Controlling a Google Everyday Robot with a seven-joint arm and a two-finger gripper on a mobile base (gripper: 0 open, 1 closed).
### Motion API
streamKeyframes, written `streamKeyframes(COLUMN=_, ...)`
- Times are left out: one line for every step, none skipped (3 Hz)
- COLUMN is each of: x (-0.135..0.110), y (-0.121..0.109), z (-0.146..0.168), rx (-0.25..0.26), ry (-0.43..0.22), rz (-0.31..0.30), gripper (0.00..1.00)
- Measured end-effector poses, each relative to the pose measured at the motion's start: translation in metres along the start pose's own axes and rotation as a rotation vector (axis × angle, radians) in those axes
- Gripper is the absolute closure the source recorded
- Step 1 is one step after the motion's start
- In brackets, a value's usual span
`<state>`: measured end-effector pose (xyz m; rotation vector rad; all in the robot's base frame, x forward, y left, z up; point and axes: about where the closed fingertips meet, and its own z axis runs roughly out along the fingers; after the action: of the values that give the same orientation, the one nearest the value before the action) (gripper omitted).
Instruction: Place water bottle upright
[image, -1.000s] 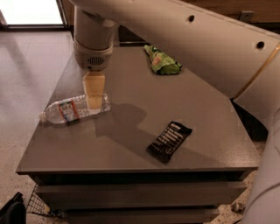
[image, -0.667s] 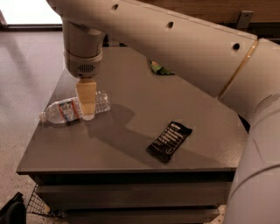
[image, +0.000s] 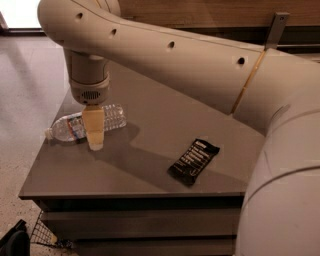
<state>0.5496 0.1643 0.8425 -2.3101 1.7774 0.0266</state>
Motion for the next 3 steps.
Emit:
streamKeyframes(x=-0.0057, y=-0.0004, z=0.0053, rx=0.004, ry=0.007, rz=0.005, gripper=0.0)
streamKeyframes(x=-0.0063, y=-0.0002, z=0.0071, rx=0.004, ry=0.008, rz=0.004, gripper=0.23)
streamKeyframes(x=-0.0064, y=0.0, z=0.0082, rx=0.003, ry=0.008, rz=0.003, gripper=0.46)
